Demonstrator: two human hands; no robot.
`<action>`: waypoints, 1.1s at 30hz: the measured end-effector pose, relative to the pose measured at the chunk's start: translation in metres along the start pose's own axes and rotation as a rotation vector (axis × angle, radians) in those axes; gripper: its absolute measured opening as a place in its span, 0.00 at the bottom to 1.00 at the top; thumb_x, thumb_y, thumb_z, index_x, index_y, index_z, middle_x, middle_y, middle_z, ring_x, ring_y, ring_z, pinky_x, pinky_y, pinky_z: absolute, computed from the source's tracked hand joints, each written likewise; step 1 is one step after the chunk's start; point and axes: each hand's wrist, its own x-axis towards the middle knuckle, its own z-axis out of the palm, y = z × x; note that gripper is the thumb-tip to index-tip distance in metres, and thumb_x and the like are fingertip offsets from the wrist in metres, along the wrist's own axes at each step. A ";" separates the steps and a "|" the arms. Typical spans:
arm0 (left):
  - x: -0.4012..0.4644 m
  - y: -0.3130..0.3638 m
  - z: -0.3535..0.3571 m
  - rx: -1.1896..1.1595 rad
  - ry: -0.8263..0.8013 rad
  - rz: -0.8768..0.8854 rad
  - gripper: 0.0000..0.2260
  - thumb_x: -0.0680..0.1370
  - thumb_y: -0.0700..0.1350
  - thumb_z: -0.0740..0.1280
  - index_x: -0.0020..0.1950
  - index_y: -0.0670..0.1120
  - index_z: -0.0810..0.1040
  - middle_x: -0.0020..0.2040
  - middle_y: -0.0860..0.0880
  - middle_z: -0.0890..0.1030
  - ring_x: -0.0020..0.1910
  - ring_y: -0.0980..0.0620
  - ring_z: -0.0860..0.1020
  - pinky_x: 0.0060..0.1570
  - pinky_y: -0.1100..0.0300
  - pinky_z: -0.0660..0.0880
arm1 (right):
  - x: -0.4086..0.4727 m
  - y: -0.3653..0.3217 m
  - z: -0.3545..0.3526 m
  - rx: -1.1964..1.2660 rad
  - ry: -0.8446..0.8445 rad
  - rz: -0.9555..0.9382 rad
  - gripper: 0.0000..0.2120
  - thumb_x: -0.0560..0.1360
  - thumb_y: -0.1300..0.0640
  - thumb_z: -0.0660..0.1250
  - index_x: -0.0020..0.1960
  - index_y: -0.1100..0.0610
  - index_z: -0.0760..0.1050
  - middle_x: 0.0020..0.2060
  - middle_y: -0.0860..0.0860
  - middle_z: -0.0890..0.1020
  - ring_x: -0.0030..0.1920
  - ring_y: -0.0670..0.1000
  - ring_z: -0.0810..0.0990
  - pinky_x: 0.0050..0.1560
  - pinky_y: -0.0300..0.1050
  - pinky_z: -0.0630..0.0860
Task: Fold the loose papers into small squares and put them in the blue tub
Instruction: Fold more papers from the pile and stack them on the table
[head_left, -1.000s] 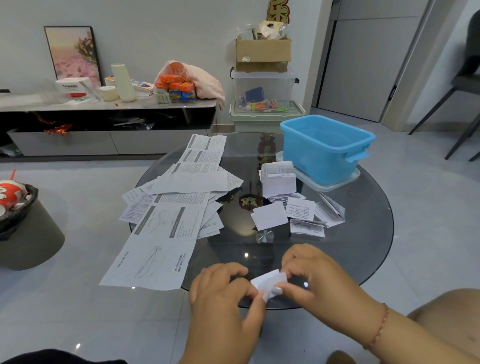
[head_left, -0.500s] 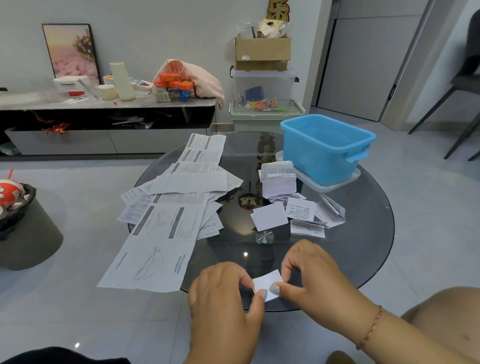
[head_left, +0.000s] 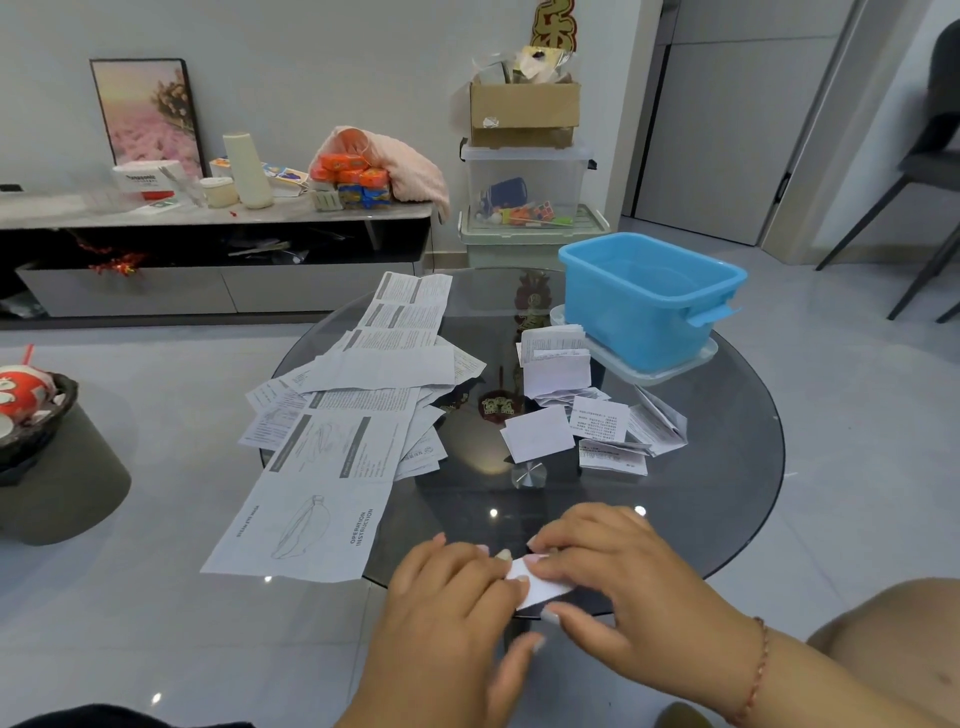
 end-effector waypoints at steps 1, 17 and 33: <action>-0.001 -0.001 0.000 0.027 0.008 0.026 0.09 0.68 0.52 0.70 0.45 0.52 0.78 0.44 0.55 0.81 0.47 0.53 0.76 0.57 0.52 0.69 | -0.001 0.000 0.000 -0.001 0.011 -0.022 0.10 0.71 0.46 0.66 0.51 0.47 0.79 0.52 0.38 0.77 0.55 0.42 0.73 0.54 0.38 0.67; 0.036 0.008 -0.019 -0.041 -0.056 -0.210 0.06 0.72 0.45 0.61 0.37 0.52 0.75 0.31 0.55 0.73 0.32 0.55 0.68 0.34 0.63 0.66 | 0.015 0.004 -0.011 -0.065 0.392 -0.083 0.05 0.73 0.56 0.65 0.41 0.51 0.80 0.41 0.41 0.80 0.43 0.45 0.76 0.46 0.45 0.68; 0.100 -0.011 -0.011 -0.584 -0.233 -1.048 0.04 0.77 0.37 0.65 0.47 0.44 0.79 0.33 0.45 0.82 0.26 0.57 0.78 0.31 0.66 0.77 | 0.014 0.008 -0.013 0.214 0.244 0.276 0.10 0.70 0.42 0.62 0.51 0.37 0.69 0.38 0.40 0.77 0.42 0.44 0.75 0.42 0.33 0.70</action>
